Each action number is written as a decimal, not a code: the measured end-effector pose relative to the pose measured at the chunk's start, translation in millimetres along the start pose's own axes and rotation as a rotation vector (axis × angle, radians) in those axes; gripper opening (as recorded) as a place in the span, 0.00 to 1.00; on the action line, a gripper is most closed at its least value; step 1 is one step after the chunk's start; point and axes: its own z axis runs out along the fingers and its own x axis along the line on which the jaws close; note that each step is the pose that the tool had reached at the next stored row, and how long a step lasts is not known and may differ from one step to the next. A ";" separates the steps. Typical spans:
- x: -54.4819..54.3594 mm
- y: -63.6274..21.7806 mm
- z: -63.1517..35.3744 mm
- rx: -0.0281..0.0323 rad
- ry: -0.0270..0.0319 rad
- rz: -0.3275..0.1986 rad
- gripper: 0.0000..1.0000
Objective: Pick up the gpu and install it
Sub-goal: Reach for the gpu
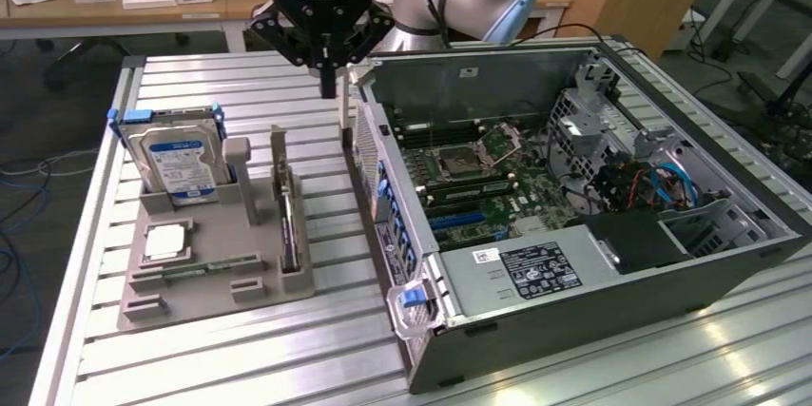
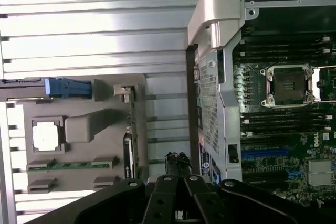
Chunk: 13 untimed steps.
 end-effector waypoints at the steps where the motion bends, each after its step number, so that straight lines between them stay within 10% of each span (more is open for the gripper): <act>1: 1.7 -0.2 0.0 0.0000 0.0000 0.000 0.11; 13: 22.4 -2.1 -0.6 0.0000 0.0000 0.000 0.11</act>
